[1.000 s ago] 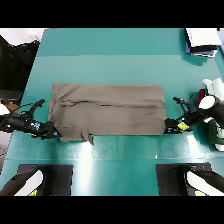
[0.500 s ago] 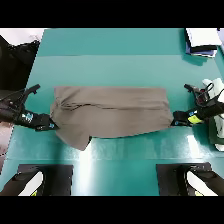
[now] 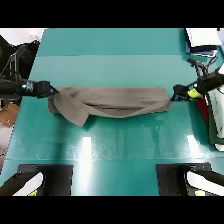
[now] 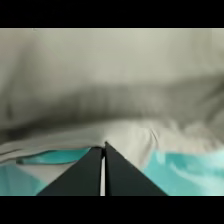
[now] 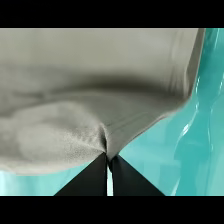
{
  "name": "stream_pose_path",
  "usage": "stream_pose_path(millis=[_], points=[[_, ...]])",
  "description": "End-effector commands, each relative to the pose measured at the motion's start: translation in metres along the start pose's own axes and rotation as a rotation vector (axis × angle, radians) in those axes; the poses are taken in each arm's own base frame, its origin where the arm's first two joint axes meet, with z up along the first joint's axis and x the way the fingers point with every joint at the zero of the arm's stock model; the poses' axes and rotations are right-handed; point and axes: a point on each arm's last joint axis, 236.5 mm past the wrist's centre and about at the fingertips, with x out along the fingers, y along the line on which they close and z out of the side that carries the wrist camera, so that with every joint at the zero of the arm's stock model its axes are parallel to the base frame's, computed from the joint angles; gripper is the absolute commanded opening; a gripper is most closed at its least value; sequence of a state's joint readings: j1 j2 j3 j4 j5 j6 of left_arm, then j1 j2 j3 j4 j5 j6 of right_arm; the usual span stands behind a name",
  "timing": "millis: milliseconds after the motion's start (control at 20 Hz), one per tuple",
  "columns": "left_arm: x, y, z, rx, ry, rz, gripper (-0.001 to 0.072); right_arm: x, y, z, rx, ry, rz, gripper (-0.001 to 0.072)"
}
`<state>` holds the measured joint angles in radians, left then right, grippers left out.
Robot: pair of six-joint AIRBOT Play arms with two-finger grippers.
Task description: Fold the shirts.
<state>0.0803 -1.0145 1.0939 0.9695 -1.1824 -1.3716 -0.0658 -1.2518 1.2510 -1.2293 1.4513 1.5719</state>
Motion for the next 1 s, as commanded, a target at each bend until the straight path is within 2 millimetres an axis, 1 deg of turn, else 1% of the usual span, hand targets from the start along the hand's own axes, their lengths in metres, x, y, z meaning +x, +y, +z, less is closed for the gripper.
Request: stream_pose_path(millis=[0, 150, 300, 400, 550, 650, 750, 800, 850, 900, 950], points=[[0.026, 0.023, 0.034, -0.033, -0.087, 0.03, 0.0032, 0.005, -0.001, 0.048, -0.003, -0.051, 0.0, 0.0017], [0.042, 0.039, 0.048, -0.062, -0.129, 0.055, 0.0032, 0.016, -0.003, 0.08, -0.001, -0.077, 0.0, 0.0017], [0.058, 0.056, 0.057, -0.085, -0.152, 0.08, 0.0032, 0.034, -0.009, 0.101, 0.01, -0.076, -0.001, 0.0017], [0.071, 0.066, 0.054, -0.104, -0.131, 0.089, 0.0032, 0.049, -0.015, 0.105, 0.02, -0.051, -0.003, 0.0017], [0.091, 0.079, 0.044, -0.129, -0.082, 0.099, 0.0033, 0.071, -0.023, 0.108, 0.036, -0.023, -0.006, 0.0018], [0.097, 0.086, 0.044, -0.132, -0.081, 0.112, 0.0033, 0.079, -0.026, 0.111, 0.042, -0.023, -0.008, 0.0019], [0.096, 0.092, 0.048, -0.117, -0.098, 0.136, 0.0034, 0.08, -0.027, 0.117, 0.043, -0.05, -0.009, 0.0019], [0.095, 0.095, 0.049, -0.118, -0.104, 0.141, 0.0109, 0.08, -0.026, 0.119, 0.043, -0.055, -0.009, 0.0032], [0.094, 0.098, 0.049, -0.124, -0.107, 0.146, 0.0349, 0.08, -0.027, 0.119, 0.043, -0.056, -0.01, 0.0222], [0.092, 0.101, 0.047, -0.132, -0.096, 0.147, 0.059, 0.078, -0.031, 0.119, 0.054, -0.054, -0.008, 0.0574], [0.087, 0.104, 0.045, -0.144, -0.077, 0.144, 0.0613, 0.075, -0.034, 0.117, 0.066, -0.045, -0.003, 0.067]])
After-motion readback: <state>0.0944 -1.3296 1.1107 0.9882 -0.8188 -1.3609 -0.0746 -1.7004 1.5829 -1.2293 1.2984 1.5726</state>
